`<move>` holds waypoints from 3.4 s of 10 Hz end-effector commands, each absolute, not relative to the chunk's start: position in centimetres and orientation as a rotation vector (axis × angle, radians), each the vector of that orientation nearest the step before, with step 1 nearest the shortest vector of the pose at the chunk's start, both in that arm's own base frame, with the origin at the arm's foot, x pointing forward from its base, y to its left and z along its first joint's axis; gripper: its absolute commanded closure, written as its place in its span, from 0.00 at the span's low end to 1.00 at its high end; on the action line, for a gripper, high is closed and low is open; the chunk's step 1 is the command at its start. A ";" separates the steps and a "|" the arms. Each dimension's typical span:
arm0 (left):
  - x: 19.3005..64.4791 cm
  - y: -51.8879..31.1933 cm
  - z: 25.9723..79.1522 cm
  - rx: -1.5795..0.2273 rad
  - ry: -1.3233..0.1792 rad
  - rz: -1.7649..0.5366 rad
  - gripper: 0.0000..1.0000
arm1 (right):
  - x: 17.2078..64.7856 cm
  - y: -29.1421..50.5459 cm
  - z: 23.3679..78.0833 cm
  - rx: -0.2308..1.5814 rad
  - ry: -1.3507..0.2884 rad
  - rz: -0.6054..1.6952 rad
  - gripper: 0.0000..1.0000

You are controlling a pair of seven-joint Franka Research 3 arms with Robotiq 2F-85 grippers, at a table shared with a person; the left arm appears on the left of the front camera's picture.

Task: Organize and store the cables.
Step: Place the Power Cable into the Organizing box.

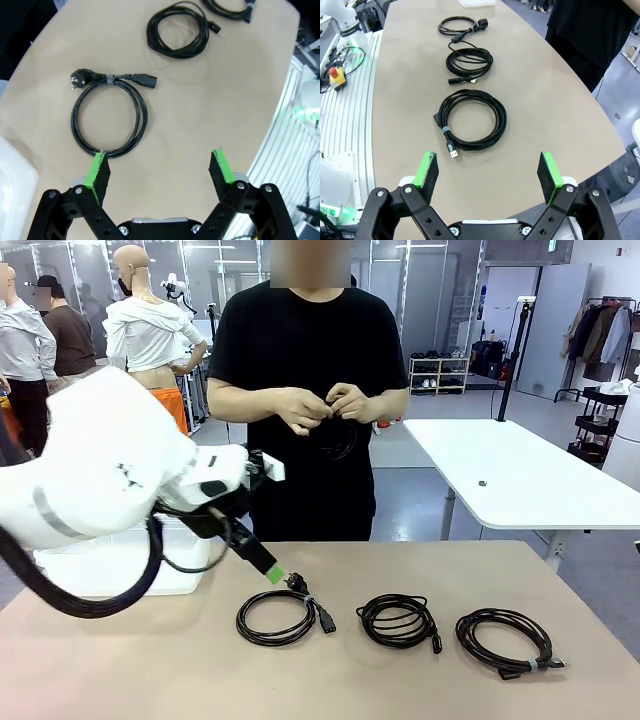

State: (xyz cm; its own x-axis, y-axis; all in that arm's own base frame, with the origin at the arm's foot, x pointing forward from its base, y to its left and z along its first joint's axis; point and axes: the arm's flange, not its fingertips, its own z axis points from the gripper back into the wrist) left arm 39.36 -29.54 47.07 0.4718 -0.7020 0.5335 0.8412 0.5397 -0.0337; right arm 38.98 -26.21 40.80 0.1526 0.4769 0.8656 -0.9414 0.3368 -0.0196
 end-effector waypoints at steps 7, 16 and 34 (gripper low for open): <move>49.1 -39.8 43.5 -0.199 -0.225 -0.654 0.00 | 38.6 -26.1 41.0 0.623 -0.908 1.130 0.00; 54.3 -42.5 35.8 -0.123 -0.130 0.268 0.00 | 38.6 -26.1 41.0 0.623 -0.908 1.130 0.00; 55.9 -41.2 34.7 -0.072 -0.053 0.258 1.00 | 38.6 -26.1 41.0 0.623 -0.908 1.130 0.00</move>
State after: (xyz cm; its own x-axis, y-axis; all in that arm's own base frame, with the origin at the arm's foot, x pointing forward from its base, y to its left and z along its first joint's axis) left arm 56.41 -41.75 32.55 0.9472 0.3151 0.0585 -0.3108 0.9477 -0.0727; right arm 39.00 -26.18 40.82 0.1521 0.4774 0.8654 -0.9416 0.3361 -0.0199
